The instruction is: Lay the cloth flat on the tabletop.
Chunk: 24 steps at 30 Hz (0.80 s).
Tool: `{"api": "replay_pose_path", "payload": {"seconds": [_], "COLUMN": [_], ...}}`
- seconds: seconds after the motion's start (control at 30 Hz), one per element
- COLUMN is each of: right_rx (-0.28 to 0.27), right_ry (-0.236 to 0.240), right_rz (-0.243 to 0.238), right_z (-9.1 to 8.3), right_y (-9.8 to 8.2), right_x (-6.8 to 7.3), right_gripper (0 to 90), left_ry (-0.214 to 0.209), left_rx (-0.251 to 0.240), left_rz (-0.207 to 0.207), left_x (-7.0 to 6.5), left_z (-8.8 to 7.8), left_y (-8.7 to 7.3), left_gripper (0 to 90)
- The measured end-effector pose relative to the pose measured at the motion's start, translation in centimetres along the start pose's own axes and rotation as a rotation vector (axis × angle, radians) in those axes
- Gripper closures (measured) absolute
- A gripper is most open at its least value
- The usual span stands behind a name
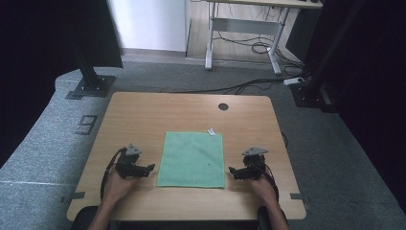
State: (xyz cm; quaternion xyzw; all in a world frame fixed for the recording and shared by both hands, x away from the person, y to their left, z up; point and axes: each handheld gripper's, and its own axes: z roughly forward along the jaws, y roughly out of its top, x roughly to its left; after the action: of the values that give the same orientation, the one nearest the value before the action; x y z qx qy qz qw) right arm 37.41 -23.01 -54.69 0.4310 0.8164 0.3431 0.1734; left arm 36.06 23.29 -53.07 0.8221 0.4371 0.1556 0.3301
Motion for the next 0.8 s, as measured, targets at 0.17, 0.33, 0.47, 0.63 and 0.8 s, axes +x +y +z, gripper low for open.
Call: {"api": "replay_pose_path", "payload": {"seconds": [0.17,0.33,0.47,0.63,0.8], "right_rx": [0.02,-0.005,-0.007,-0.008,-0.008], "right_ry": [-0.011,-0.009,-0.009,-0.009,-0.009], "right_rz": [0.002,0.009,0.007,0.007,0.007], "right_z": [0.2,0.2,0.2,0.2,0.2], "right_y": [-0.8,-1.2,-1.2,-1.2,-1.2], "right_x": [-0.4,-0.6,-0.6,-0.6,-0.6], "right_gripper": [0.0,0.0,0.0,0.0,0.0], "left_ry": [0.008,0.036,0.027,0.027,0.027], "left_rx": [0.003,0.031,0.026,0.026,0.026], "left_rz": [-0.035,0.01,0.007,0.007,0.007], "left_x": [0.9,0.6,0.9,0.9,0.9], "left_z": [-0.2,0.5,0.9,0.9,0.9], "left_y": [-0.9,-1.3,-1.6,-1.6,-1.6], "left_gripper": [9.9,0.4,0.0,0.0,0.0]}}
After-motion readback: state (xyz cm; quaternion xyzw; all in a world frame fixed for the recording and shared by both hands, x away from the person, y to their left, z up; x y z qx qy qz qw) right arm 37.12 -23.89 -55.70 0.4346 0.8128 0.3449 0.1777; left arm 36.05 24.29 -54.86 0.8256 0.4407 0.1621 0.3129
